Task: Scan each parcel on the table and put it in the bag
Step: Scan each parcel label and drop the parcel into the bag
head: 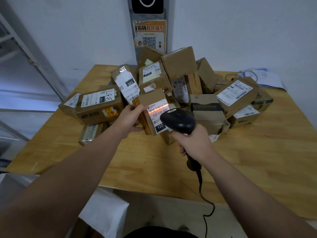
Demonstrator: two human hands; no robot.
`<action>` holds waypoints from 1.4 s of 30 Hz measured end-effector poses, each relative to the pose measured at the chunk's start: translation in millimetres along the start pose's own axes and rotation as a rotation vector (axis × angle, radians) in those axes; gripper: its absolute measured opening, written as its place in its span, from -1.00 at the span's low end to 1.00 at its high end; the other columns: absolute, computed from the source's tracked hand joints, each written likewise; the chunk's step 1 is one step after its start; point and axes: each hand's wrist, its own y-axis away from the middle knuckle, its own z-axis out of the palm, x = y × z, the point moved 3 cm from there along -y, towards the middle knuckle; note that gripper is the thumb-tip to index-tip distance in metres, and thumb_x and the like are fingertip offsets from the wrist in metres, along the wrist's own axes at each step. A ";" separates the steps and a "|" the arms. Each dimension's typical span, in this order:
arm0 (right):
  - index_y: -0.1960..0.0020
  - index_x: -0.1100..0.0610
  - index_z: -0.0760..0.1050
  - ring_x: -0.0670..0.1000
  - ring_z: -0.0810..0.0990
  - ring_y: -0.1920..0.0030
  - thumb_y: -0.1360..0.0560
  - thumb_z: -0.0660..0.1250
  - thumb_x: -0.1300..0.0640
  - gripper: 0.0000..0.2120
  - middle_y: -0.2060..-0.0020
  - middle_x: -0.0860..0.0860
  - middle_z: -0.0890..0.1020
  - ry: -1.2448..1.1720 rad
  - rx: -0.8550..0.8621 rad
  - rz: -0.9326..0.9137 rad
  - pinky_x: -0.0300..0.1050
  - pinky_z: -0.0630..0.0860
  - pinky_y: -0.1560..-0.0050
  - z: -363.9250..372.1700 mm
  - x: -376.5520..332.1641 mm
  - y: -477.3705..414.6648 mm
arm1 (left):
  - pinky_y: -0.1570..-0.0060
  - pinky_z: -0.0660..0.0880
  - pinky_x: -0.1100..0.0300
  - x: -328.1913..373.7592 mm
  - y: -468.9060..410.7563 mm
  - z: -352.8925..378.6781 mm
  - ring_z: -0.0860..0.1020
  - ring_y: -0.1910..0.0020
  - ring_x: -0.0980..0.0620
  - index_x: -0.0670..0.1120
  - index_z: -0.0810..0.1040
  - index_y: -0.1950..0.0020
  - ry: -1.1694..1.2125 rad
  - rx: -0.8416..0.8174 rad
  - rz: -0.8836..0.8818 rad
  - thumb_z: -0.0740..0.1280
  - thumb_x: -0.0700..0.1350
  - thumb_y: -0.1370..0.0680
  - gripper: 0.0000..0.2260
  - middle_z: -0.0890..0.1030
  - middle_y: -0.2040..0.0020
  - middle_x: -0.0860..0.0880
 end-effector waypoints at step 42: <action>0.41 0.21 0.48 -0.05 0.49 0.58 -0.42 0.37 0.28 -0.76 0.57 0.07 0.49 -0.066 -0.047 0.055 -0.14 0.50 0.42 -10.0 62.1 47.3 | -0.02 0.60 -0.09 -70.1 31.1 16.1 0.62 -0.05 -0.11 -0.05 0.47 -0.30 0.096 0.089 -0.150 0.36 0.08 -0.52 -0.60 0.62 -0.09 -0.10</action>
